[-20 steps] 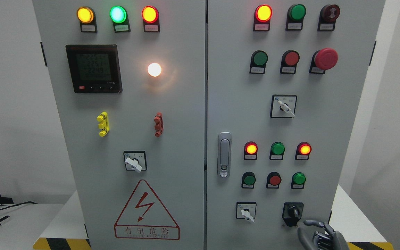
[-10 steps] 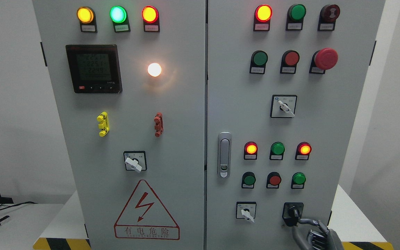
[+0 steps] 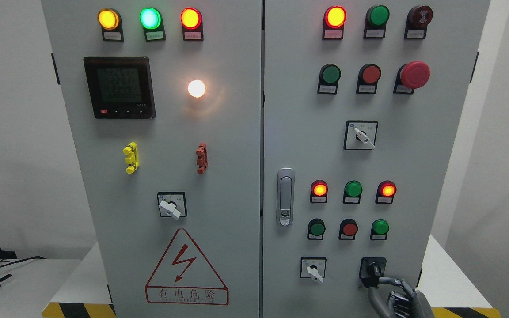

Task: Trip black knob to open circuit
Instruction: 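Close the right hand fingers around the black knob, then twist the black knob with the right hand to trip it, then release the knob and lower the right hand away from the cabinet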

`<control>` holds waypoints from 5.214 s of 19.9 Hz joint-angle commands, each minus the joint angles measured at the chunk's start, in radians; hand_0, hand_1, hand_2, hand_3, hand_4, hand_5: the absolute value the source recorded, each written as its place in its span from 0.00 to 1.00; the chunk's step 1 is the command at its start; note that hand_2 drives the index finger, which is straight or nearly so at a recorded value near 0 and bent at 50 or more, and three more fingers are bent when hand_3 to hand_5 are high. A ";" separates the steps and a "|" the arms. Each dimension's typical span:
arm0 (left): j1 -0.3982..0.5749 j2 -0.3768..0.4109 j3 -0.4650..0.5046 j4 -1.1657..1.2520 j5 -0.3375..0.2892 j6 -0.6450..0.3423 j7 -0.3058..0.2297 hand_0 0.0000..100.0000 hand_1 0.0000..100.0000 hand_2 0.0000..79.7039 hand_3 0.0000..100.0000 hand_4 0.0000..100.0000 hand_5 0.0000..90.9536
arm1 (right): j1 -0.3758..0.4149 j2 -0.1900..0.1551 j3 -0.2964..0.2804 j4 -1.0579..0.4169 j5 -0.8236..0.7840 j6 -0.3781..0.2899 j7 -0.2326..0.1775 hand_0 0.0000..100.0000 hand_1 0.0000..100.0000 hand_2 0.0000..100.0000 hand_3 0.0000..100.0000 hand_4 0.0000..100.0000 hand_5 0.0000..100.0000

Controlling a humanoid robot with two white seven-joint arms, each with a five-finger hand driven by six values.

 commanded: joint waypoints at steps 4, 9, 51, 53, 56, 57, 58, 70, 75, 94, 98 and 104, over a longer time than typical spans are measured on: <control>0.000 0.000 0.000 0.000 -0.031 0.000 0.000 0.12 0.39 0.00 0.00 0.00 0.00 | 0.003 0.008 -0.017 -0.003 0.016 -0.001 0.000 0.32 0.72 0.42 1.00 1.00 0.94; 0.000 0.000 0.000 0.000 -0.031 0.000 0.000 0.12 0.39 0.00 0.00 0.00 0.00 | -0.001 0.008 -0.015 -0.009 0.016 -0.001 0.000 0.32 0.72 0.42 1.00 1.00 0.94; 0.000 0.000 0.000 0.000 -0.031 0.000 0.000 0.12 0.39 0.00 0.00 0.00 0.00 | 0.003 0.057 0.048 -0.046 0.014 0.019 0.008 0.33 0.72 0.42 1.00 1.00 0.94; 0.000 -0.001 0.000 0.000 -0.031 0.000 0.000 0.12 0.39 0.00 0.00 0.00 0.00 | 0.000 0.062 0.048 -0.043 0.016 0.019 0.008 0.33 0.72 0.42 1.00 1.00 0.94; 0.000 0.000 0.000 0.000 -0.031 0.000 0.000 0.12 0.39 0.00 0.00 0.00 0.00 | -0.001 0.063 0.046 -0.041 0.016 0.019 0.008 0.33 0.72 0.42 1.00 1.00 0.94; 0.000 -0.001 0.000 0.000 -0.031 0.000 0.000 0.12 0.39 0.00 0.00 0.00 0.00 | -0.001 0.063 0.046 -0.041 0.016 0.019 0.008 0.33 0.72 0.42 1.00 1.00 0.94; 0.000 -0.001 0.000 0.000 -0.031 0.000 0.000 0.12 0.39 0.00 0.00 0.00 0.00 | -0.002 0.063 0.045 -0.041 0.016 0.019 0.008 0.33 0.72 0.42 1.00 1.00 0.94; 0.000 0.000 0.000 0.000 -0.031 0.000 0.000 0.12 0.39 0.00 0.00 0.00 0.00 | -0.001 0.063 0.032 -0.040 0.024 0.019 0.009 0.33 0.71 0.41 1.00 1.00 0.94; 0.000 -0.001 0.000 0.000 -0.031 0.000 0.000 0.12 0.39 0.00 0.00 0.00 0.00 | 0.001 0.062 0.023 -0.040 0.024 0.017 0.009 0.33 0.71 0.41 1.00 1.00 0.94; 0.000 0.000 0.000 0.000 -0.031 0.000 0.000 0.12 0.39 0.00 0.00 0.00 0.00 | 0.019 0.062 0.003 -0.030 0.024 0.010 0.011 0.33 0.71 0.41 1.00 1.00 0.94; 0.000 -0.001 0.000 0.000 -0.031 0.000 0.000 0.12 0.39 0.00 0.00 0.00 0.00 | 0.026 0.060 -0.009 -0.032 0.024 0.008 0.011 0.33 0.71 0.41 1.00 1.00 0.94; 0.000 0.000 0.000 0.000 -0.031 0.000 0.000 0.12 0.39 0.00 0.00 0.00 0.00 | 0.027 0.060 -0.021 -0.030 0.024 0.008 0.012 0.33 0.71 0.41 1.00 1.00 0.94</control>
